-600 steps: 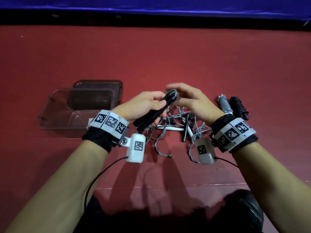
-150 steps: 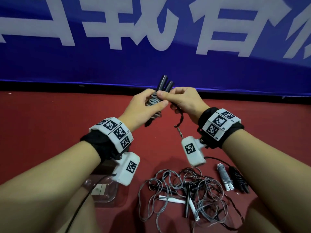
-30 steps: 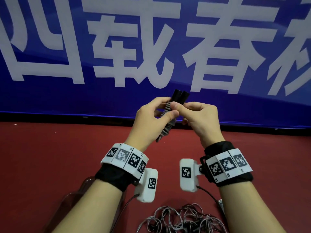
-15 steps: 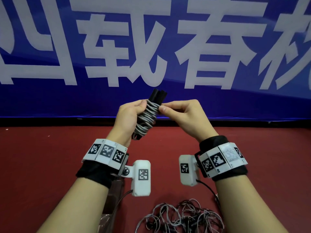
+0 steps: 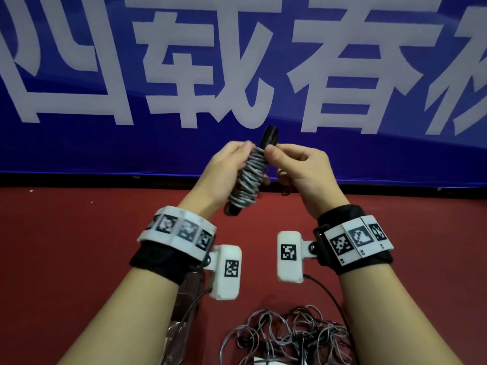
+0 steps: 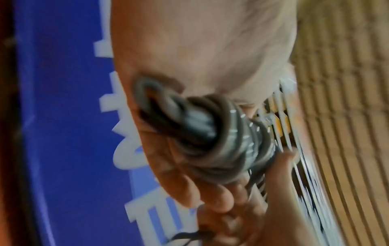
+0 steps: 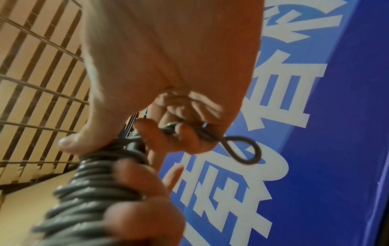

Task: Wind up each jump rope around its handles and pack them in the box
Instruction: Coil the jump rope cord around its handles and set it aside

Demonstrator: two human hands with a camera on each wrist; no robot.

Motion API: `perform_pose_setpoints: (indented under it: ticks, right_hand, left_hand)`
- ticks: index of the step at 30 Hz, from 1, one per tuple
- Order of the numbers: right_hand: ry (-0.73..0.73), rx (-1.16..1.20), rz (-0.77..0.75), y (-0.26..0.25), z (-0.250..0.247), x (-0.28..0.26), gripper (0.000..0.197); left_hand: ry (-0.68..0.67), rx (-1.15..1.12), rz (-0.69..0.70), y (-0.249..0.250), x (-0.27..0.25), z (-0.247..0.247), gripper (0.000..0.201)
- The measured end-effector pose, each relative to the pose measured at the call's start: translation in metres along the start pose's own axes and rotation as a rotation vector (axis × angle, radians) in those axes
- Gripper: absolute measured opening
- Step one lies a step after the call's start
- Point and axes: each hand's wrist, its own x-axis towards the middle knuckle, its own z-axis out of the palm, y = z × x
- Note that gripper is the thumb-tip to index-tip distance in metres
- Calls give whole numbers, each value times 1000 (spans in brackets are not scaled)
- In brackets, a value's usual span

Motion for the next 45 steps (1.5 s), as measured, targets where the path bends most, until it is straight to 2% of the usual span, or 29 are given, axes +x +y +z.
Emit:
perform_pose_setpoints:
  ticks: [2,3,5,8,13,17,21,25,29,31,33,35,37,38,41,43,45]
  right_hand:
    - [79,-32,20,2,1,3,24]
    - [107,-58,24,4,2,3,30]
    - [158,-93,27,7,7,4,45]
    - [200,-93,52,8,10,4,51]
    - [257,-165,62,10,12,4,54]
    - [78,-107,-37,0,7,3,22]
    - [-50,-116,-118,1,0,4,20]
    - [-36,-124,-194,6,3,3,19]
    - [-80,5,-125,5,4,5,33]
    - [-222,74,-49,4,1,5,42]
    - [-380,130,6,3,0,1,43]
    - [-418,166,26,1,-2,-3,44]
    - [-357,155,23,0,-4,-4,44]
    - [-303,139,24,0,-4,-3,44]
    - [-57,64,62,2,-4,0,42]
    - [100,16,92,4,0,3,42]
    - [174,-7,112,7,2,4,40]
  left_hand:
    - [58,184,145,-4,1,2,31]
    - [52,234,179,-6,0,2,32]
    - [20,228,169,-9,0,1,37]
    - [-25,209,123,-10,1,-2,43]
    - [-22,215,73,-13,4,-4,24]
    - [82,103,51,-10,7,-9,29]
    - [78,7,28,-7,7,-12,34]
    - [85,-194,-94,-8,5,-10,38]
    - [-26,-349,-168,-1,2,-8,39]
    - [-123,-376,-206,3,-1,-9,38]
    - [-219,-384,-253,5,-5,-11,35]
    - [-273,-364,-284,6,-7,-11,35]
    - [-247,-326,-268,5,-6,-6,38]
    - [-187,-289,-222,4,-3,-4,37]
    - [58,-39,52,-4,6,2,29]
    - [80,98,160,-10,7,3,30]
    - [71,215,194,-14,7,4,23]
